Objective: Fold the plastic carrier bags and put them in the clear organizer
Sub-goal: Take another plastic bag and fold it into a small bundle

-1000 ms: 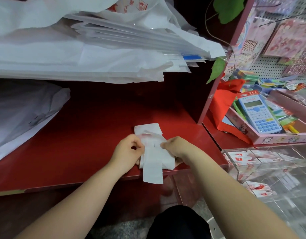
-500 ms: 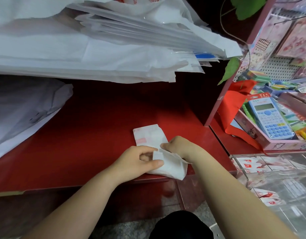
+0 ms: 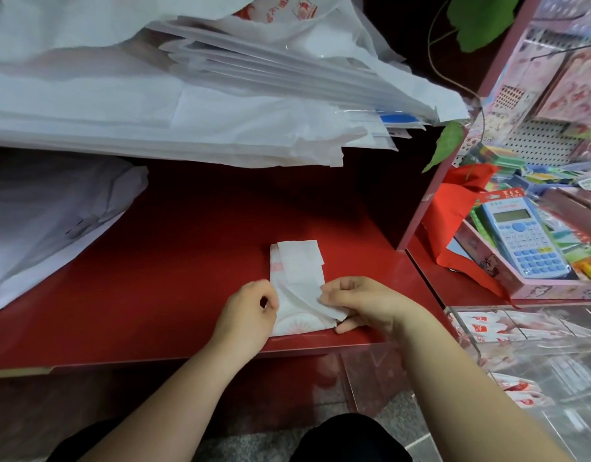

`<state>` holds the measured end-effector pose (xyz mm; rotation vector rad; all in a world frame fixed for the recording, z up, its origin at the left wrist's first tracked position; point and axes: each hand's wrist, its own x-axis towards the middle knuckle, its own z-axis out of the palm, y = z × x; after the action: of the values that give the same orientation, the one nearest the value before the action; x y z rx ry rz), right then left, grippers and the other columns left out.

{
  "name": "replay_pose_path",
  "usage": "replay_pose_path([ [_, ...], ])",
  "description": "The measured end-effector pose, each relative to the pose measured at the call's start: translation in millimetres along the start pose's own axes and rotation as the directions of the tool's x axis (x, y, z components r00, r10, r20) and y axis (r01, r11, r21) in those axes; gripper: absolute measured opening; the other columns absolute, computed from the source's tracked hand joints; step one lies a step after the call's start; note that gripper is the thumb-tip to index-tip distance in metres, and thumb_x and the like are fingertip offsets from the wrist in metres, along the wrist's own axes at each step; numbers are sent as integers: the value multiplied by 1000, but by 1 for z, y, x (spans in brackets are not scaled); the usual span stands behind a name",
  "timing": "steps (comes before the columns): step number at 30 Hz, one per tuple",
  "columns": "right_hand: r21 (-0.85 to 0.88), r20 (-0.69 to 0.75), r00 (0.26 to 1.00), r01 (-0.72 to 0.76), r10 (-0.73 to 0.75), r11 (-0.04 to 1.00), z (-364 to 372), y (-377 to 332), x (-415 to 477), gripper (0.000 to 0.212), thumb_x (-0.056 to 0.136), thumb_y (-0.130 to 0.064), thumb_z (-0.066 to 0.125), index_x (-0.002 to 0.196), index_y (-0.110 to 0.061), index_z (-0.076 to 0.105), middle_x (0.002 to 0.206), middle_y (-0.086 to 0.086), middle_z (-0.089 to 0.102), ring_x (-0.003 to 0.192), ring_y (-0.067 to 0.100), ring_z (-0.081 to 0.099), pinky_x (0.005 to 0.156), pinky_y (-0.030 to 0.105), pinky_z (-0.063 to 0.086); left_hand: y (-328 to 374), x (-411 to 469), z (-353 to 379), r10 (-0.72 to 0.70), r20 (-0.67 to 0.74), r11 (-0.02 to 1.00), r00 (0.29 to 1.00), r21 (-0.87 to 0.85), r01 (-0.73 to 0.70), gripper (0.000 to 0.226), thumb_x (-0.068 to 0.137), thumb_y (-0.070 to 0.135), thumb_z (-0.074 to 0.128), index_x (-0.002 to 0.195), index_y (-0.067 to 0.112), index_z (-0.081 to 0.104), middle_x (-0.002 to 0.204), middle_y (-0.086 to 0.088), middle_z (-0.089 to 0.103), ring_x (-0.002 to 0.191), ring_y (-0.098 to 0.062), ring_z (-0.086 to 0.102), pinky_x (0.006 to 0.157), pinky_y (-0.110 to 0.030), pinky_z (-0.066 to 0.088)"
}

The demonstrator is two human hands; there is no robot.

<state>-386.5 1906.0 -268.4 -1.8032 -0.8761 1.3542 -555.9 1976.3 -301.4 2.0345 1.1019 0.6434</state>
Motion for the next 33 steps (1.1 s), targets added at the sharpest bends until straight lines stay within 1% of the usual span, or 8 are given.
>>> replay_pose_path([
  [4, -9, -40, 999, 24, -25, 1000, 4, -1, -2, 7, 91, -14, 53, 89, -10, 59, 71, 1, 56, 56, 6, 55, 46, 17, 49, 4, 2, 1, 22, 104, 998, 994, 58, -28, 39, 91, -6, 38, 106, 13, 68, 113, 7, 57, 108, -13, 52, 80, -9, 32],
  [10, 39, -17, 998, 68, -67, 997, 5, 2, -5, 24, 94, -29, 47, 90, -9, 58, 75, 7, 59, 52, 9, 56, 47, 20, 48, 20, 19, -4, -87, 328, 943, 941, 332, -28, 68, 88, -1, 35, 149, 21, 11, 152, 4, 17, 121, -24, 43, 82, -25, 37],
  [19, -76, -191, 978, 72, -85, 995, 8, 8, -1, 20, 88, -7, 56, 107, -8, 52, 65, 5, 59, 31, 7, 46, 37, 16, 41, 29, 18, 2, -110, 253, 898, 961, 440, -13, 62, 94, 25, 43, 148, 27, 13, 148, 7, 20, 112, -21, 50, 77, -26, 39],
  [21, -122, -217, 972, 59, -85, 991, 8, 8, 0, 18, 88, -9, 56, 106, -8, 54, 64, 4, 58, 28, 6, 42, 35, 16, 37, 24, 9, -2, 65, 113, 884, 991, 455, -110, 52, 95, 32, 46, 143, 24, 30, 142, 9, 30, 102, -18, 56, 74, -25, 41],
  [23, -180, -244, 966, 45, -89, 983, 10, 6, 0, 6, 88, -12, 57, 93, -10, 55, 59, 3, 55, 24, 5, 38, 33, 15, 32, 14, -1, -3, 399, -5, 815, 917, 460, -353, 40, 89, 33, 52, 125, 17, 57, 130, 0, 51, 97, -21, 62, 74, -29, 45],
  [25, -237, -270, 958, 32, -97, 971, 11, 5, 3, 13, 87, -14, 59, 78, -11, 50, 53, 3, 48, 21, 5, 34, 31, 14, 27, -1, -10, 3, 574, 106, 661, 812, 525, -536, 47, 85, 47, 42, 111, 17, 67, 119, -4, 63, 100, -22, 64, 83, -33, 47],
  [29, -345, -341, 931, 1, -127, 938, 16, 1, 9, 20, 86, -18, 61, 80, -13, 43, 56, 3, 45, 32, 12, 38, 27, 15, 25, -23, -19, 10, 492, 357, 478, 794, 652, -589, 82, 87, 69, 8, 114, 17, 66, 119, 1, 64, 112, -13, 58, 103, -30, 35],
  [33, -317, -492, 826, 122, -273, 941, 25, 13, 10, 36, 86, -25, 60, 114, -12, 41, 72, -9, 43, 59, 14, 48, 44, 12, 34, -29, -19, 11, 556, 343, 468, 757, 623, -627, 80, 47, 66, 77, 108, 14, 69, 114, -1, 67, 106, -13, 62, 100, -29, 36],
])
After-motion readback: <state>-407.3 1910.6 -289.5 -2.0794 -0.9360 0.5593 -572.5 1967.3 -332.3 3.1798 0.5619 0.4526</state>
